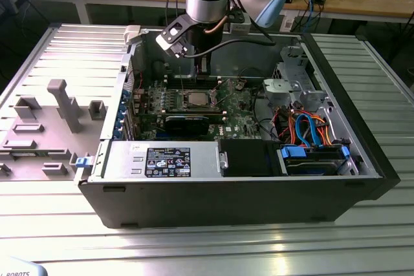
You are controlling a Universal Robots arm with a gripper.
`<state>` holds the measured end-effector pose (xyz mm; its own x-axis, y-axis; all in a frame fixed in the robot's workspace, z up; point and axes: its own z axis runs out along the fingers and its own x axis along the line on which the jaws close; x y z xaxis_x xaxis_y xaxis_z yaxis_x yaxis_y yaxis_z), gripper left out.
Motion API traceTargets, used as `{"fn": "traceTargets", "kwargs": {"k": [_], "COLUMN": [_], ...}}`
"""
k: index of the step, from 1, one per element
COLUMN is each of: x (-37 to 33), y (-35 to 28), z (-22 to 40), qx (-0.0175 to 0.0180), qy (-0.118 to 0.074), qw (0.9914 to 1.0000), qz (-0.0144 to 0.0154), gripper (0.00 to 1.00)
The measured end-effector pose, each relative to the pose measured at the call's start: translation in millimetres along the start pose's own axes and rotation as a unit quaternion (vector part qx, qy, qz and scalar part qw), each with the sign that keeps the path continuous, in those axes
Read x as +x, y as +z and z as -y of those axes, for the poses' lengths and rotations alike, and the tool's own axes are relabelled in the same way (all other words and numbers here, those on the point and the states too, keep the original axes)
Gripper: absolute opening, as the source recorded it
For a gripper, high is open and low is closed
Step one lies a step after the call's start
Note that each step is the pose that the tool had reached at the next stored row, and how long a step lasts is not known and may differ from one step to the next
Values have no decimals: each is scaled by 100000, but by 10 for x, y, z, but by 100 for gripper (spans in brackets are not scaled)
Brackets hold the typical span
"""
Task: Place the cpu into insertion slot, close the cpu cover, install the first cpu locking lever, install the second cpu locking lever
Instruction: 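Close the cpu cover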
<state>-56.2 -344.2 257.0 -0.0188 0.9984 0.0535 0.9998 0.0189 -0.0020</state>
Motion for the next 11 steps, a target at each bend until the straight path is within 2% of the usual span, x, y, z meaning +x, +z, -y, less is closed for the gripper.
{"fn": "traceTargets", "kwargs": {"k": [11], "x": [1], "y": [-12], "z": [-2], "qx": [-4], "qy": [1], "qw": [100000], "qz": [-4], "gripper": [11]}}
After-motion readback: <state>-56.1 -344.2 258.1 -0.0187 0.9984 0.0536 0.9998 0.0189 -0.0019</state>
